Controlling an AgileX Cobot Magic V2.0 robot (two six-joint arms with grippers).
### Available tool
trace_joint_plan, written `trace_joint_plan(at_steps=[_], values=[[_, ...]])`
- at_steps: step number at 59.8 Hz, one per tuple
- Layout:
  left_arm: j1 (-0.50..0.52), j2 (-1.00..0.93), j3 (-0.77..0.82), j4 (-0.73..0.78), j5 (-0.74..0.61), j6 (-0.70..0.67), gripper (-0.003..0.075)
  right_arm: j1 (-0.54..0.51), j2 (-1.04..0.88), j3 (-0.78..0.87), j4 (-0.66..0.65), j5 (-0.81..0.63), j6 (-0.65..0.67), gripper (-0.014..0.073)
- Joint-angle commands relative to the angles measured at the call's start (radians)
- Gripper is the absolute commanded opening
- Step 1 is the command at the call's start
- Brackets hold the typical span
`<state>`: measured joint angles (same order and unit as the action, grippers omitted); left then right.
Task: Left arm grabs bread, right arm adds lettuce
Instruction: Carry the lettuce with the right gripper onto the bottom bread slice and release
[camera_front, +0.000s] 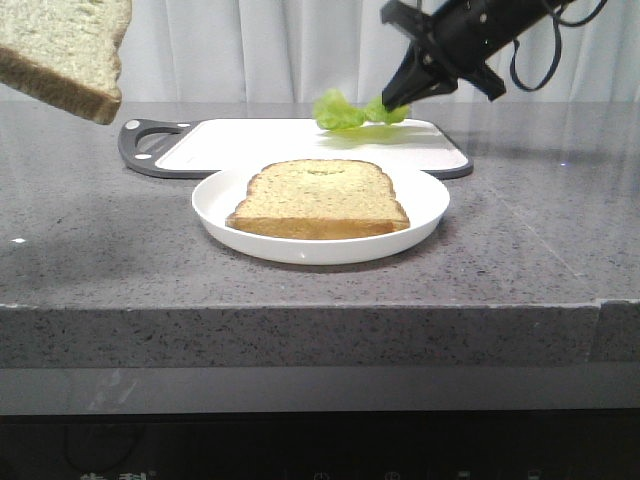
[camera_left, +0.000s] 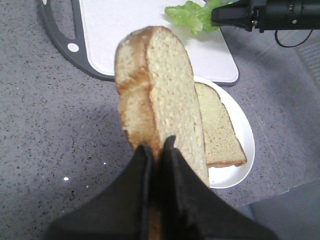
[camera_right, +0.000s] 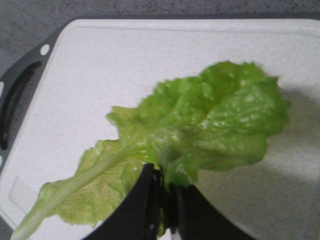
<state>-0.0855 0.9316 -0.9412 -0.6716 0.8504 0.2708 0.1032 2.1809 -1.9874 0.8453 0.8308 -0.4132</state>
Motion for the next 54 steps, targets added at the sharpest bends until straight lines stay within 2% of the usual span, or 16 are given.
trace_joint_plan(at_steps=[1, 12, 21, 32, 36, 41, 54], values=[[0.003, -0.012, -0.028, -0.04, -0.054, 0.0, -0.002, -0.005, -0.133, -0.039, 0.076, 0.019, -0.014, -0.0116], [0.003, -0.012, -0.028, -0.04, -0.054, 0.0, -0.002, 0.0, -0.23, -0.025, 0.092, 0.144, -0.053, -0.0116], [0.003, -0.012, -0.028, -0.04, -0.054, 0.0, -0.002, 0.002, -0.347, 0.119, 0.179, 0.17, -0.187, -0.0116], [0.003, -0.012, -0.028, -0.04, -0.054, 0.0, -0.002, 0.002, -0.477, 0.388, 0.394, 0.191, -0.517, -0.0116], [0.003, -0.012, -0.028, -0.04, -0.054, 0.0, -0.002, 0.002, -0.504, 0.485, 0.481, 0.22, -0.676, -0.0116], [0.003, -0.012, -0.028, -0.04, -0.054, 0.0, -0.002, 0.002, -0.509, 0.567, 0.574, 0.268, -0.811, -0.0116], [0.003, -0.012, -0.028, -0.04, -0.054, 0.0, -0.002, 0.006, -0.507, 0.707, 0.621, 0.325, -1.017, -0.0116]])
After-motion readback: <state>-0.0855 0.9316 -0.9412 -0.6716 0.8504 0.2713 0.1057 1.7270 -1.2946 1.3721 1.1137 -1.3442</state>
